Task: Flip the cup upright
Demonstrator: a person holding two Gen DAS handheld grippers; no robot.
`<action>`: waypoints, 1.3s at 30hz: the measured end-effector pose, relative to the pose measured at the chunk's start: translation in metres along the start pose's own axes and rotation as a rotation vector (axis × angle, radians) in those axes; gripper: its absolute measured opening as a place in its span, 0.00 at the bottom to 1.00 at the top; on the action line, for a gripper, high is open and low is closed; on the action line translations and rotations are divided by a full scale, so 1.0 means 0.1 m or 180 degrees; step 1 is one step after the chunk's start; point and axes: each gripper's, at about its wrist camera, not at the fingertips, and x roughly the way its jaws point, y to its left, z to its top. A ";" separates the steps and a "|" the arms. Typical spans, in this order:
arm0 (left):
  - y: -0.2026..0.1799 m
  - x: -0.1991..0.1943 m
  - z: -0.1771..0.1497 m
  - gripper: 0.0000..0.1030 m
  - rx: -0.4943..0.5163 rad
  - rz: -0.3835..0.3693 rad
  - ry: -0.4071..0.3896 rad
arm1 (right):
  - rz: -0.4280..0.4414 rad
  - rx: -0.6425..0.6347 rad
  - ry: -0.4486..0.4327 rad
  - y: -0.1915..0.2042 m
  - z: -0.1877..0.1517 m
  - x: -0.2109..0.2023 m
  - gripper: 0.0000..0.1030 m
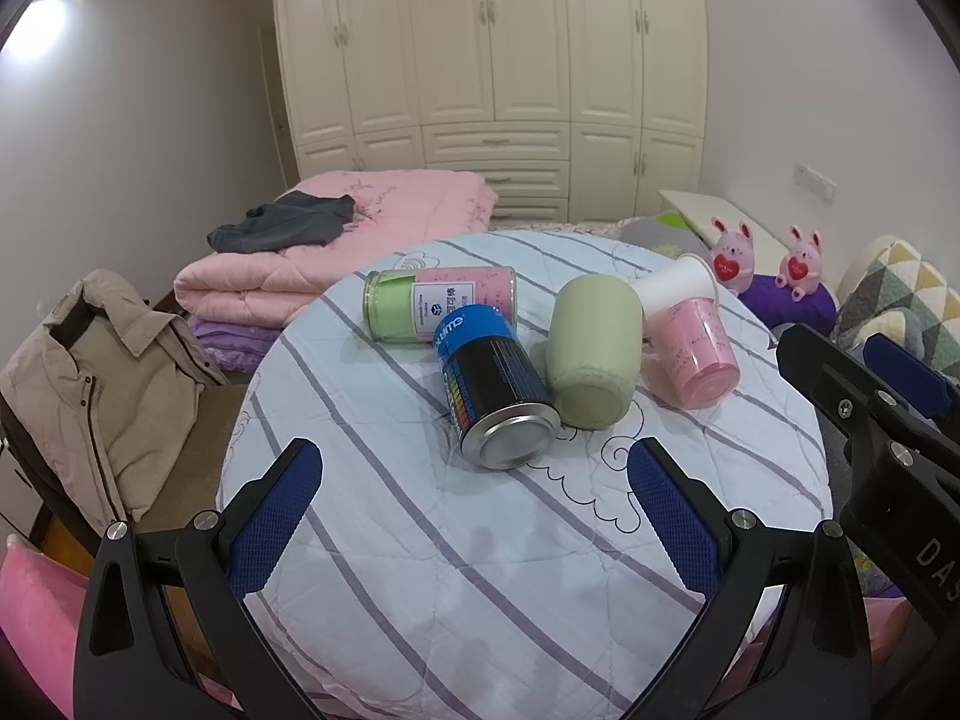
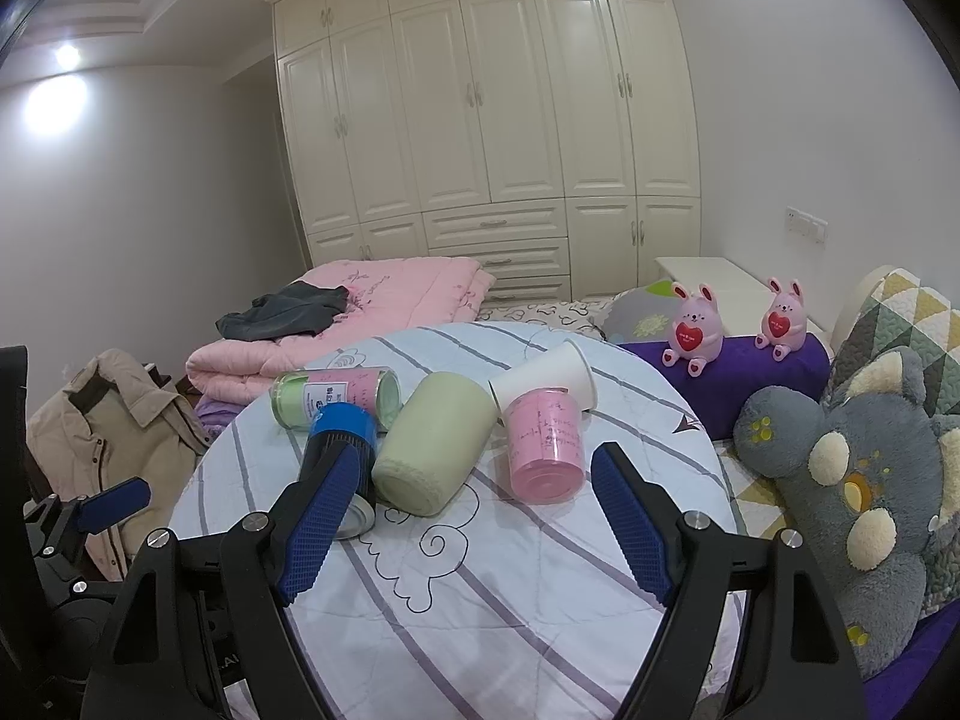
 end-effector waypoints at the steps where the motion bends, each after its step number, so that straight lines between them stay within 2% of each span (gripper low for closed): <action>1: 0.00 0.00 0.00 1.00 -0.0001 0.0000 -0.0004 | 0.0002 0.0003 0.0001 0.00 0.00 0.00 0.79; 22: 0.10 0.06 -0.02 1.00 -0.0089 0.0045 0.0044 | -0.0003 0.0015 0.0024 0.01 -0.02 0.02 0.79; 39: 0.13 0.16 0.08 1.00 -0.0079 -0.0006 0.0123 | 0.0024 0.0114 0.0227 -0.02 0.04 0.19 0.79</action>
